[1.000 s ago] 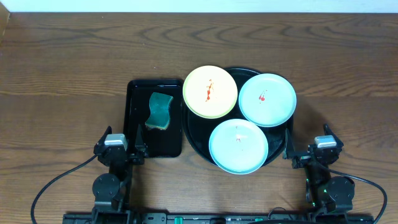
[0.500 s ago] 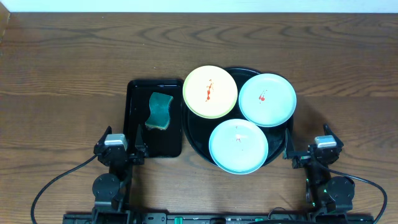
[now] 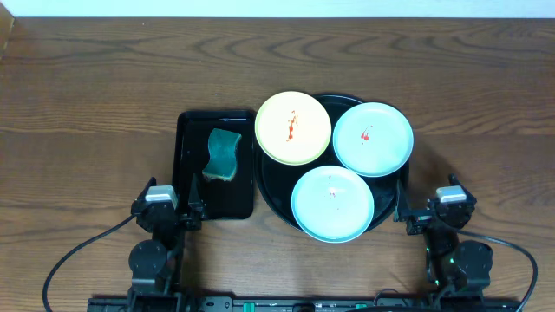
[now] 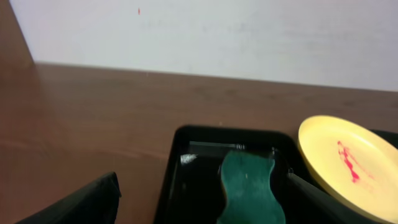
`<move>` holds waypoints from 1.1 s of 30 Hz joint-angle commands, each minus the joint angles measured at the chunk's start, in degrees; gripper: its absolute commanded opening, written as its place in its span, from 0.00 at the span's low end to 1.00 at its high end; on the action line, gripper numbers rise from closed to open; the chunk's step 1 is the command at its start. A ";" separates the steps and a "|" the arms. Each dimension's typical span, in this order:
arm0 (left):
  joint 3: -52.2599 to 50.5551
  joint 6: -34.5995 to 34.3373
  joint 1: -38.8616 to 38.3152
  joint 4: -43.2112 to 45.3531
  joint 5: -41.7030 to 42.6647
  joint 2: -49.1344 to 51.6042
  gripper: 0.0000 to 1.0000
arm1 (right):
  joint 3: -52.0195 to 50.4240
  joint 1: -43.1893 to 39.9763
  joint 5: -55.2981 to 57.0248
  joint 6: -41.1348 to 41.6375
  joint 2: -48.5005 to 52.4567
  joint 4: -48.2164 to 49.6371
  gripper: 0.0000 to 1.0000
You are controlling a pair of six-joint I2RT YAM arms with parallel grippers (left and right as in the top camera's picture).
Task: Clean dirty plates on tray and stack at the side
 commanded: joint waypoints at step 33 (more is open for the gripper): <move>40.68 -4.92 0.13 -34.49 9.01 43.85 0.83 | 46.27 0.37 -16.22 1.46 49.22 -30.73 0.99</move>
